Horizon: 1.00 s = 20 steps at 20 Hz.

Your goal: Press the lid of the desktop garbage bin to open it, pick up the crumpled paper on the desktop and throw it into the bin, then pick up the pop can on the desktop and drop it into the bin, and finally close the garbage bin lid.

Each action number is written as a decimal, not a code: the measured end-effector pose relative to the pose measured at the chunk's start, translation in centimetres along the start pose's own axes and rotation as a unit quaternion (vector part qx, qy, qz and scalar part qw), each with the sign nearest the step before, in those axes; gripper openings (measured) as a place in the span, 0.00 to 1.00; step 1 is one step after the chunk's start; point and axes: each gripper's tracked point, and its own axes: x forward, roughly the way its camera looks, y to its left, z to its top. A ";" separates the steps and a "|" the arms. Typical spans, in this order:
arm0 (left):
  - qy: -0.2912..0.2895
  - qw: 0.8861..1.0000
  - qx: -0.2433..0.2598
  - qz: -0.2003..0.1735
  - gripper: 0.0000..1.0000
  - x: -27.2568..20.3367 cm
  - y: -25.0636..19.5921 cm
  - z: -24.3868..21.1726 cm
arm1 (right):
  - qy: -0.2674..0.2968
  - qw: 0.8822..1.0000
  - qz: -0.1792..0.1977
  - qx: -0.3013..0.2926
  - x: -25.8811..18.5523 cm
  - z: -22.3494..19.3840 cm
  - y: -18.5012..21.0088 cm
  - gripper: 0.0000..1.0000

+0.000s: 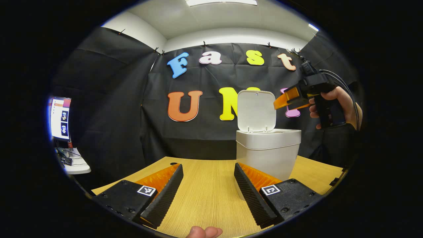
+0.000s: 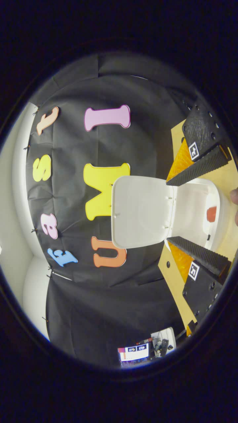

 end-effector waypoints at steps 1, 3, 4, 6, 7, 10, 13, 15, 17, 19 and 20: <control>0.000 1.000 -0.002 -0.001 1.00 0.0 0.0 0.1 | -0.008 1.000 -0.009 0.001 -0.4 0.9 -0.3 0.95; 0.001 1.000 -0.004 -0.004 1.00 0.0 0.0 0.0 | -0.024 0.999 -0.021 0.004 -1.2 2.7 -0.8 0.95; 0.002 1.000 -0.005 -0.007 1.00 0.1 0.0 -0.1 | -0.031 0.999 -0.024 0.003 -1.5 3.6 -0.7 0.95; 0.006 1.000 -0.005 -0.009 1.00 0.4 0.1 -0.5 | -0.045 0.998 -0.033 0.002 -1.7 5.7 -1.1 0.95; 0.008 1.000 -0.004 -0.004 1.00 0.6 0.5 -0.7 | -0.052 0.998 -0.036 0.000 -1.6 6.7 -1.1 0.95; 0.013 1.000 -0.015 0.001 1.00 0.6 1.4 -0.9 | -0.084 0.996 -0.036 -0.017 -0.8 10.5 -0.9 0.94; 0.015 0.999 -0.033 -0.010 1.00 0.5 1.2 -0.8 | -0.113 0.992 -0.048 -0.030 1.2 13.2 -1.0 0.94; 0.017 0.999 -0.029 -0.005 1.00 0.3 1.8 -0.6 | -0.123 0.991 -0.049 -0.033 3.3 14.2 -0.6 0.94; 0.003 1.000 -0.025 0.004 1.00 0.1 2.8 0.3 | -0.119 0.991 -0.046 -0.032 5.3 14.2 -0.4 0.95; -0.005 1.000 -0.025 0.013 1.00 0.0 3.7 0.7 | -0.108 0.992 -0.049 -0.034 7.3 13.9 -0.1 0.94; -0.007 1.000 -0.026 0.016 1.00 0.0 4.0 0.7 | -0.102 0.993 -0.053 -0.036 8.3 13.6 -0.3 0.94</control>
